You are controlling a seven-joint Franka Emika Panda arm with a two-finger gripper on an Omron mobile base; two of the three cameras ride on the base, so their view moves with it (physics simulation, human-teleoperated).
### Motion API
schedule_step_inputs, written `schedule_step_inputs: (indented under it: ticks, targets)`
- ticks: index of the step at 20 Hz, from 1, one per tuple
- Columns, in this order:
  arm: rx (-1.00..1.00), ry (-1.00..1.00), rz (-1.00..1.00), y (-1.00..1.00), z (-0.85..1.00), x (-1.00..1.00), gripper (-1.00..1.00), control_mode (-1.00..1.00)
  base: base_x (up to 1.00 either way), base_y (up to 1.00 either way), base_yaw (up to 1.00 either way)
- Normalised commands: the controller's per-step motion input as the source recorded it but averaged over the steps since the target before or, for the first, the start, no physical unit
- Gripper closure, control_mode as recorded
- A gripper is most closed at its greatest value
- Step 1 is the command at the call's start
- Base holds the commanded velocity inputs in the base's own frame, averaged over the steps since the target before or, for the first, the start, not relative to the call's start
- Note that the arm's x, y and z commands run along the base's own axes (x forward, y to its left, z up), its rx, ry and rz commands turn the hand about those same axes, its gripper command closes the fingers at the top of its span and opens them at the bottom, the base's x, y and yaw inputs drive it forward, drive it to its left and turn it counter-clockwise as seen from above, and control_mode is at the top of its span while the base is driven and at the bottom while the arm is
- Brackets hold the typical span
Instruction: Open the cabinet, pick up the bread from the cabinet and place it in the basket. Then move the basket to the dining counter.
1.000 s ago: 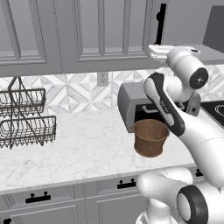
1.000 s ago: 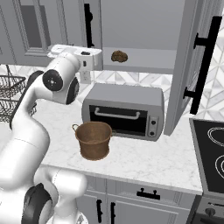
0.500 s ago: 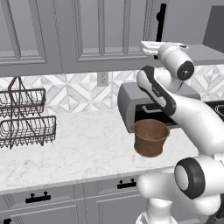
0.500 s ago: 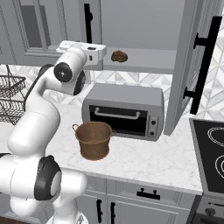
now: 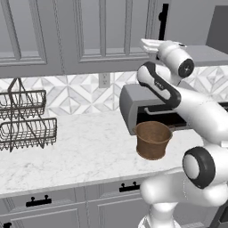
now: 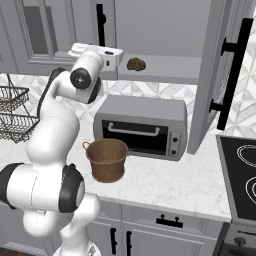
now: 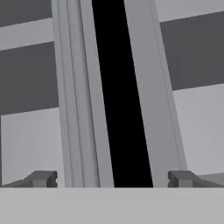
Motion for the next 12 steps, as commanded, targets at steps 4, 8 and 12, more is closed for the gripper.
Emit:
schedule_step_inputs:
  ticks: [4, 8, 12]
  targets:
    - [0.0, 0.0, 0.16, 0.36, -0.3, 0.95, 1.0, -1.0, 0.0, 0.0, 0.0]
    - [-0.05, 0.0, 0.19, 1.0, -0.07, 0.28, 1.0, -1.0, 0.0, 0.0, 0.0]
    - [-0.23, 0.01, 0.16, 1.0, 0.0, -0.29, 1.0, -1.0, 0.0, 0.0, 0.0]
